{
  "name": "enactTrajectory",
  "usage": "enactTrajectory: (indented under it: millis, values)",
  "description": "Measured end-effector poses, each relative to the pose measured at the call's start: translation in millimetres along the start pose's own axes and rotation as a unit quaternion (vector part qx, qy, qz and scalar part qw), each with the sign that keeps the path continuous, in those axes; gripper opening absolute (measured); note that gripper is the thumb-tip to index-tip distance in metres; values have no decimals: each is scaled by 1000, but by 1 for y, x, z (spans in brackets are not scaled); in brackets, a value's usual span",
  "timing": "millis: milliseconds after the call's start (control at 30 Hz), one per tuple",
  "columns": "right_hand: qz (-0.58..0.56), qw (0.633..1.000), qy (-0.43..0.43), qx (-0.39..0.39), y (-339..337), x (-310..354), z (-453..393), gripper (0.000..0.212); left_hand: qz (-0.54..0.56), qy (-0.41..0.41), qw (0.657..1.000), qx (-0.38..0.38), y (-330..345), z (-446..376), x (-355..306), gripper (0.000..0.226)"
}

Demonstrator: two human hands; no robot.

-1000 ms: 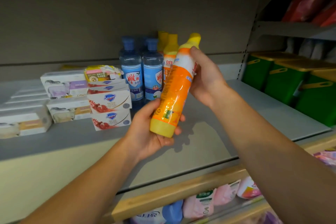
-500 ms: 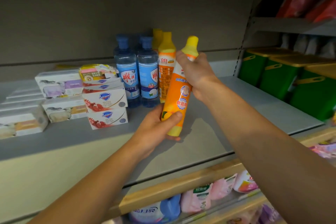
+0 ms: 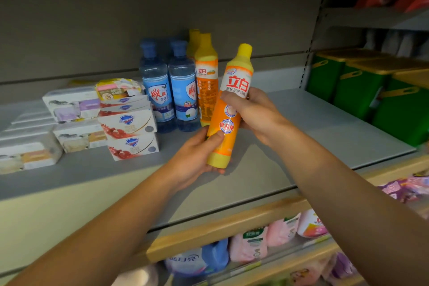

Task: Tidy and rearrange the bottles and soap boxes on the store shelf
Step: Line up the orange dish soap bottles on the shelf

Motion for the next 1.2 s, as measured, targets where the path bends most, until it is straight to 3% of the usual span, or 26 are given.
enactTrajectory:
  millis: [100,200,267,400,467,733,833,967,1200]
  values:
    - [21,998,-45,-41,-20,0,-9,29,-137,43,989,-38,6,-20,0,20]
    - [71,990,-100,-72,-44,0,-18,31,-307,106,942,-80,8,-40,6,22]
    - [109,982,-129,-82,-59,-2,-24,36,-418,123,894,-102,4,-49,12,29]
    - [159,972,-160,-72,-71,-14,-43,46,-652,81,746,-110,-18,-61,23,50]
    - [155,974,-155,-57,-68,-20,-56,47,-688,54,714,-115,-26,-63,27,56]
    - [115,984,-134,-6,-51,-39,-92,41,-704,19,698,-132,-36,-70,34,64]
    - [190,973,-134,12,-49,-50,-88,53,-705,27,696,-129,-35,-70,34,59]
    - [303,947,-106,-19,-50,-67,-90,60,-704,17,698,-125,-34,-70,32,61]
    - [314,940,-105,-84,-22,-70,-126,58,-698,19,705,-129,-37,-70,32,66]
Point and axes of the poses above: each hand's wrist, its own z-axis away from the middle knuckle, its own y-axis out of the palm, x = y × z, the point moved 2 cm from there along -z, towards the middle knuckle, and after that the axes turned 1 degree about y, right-handed, at the moved point
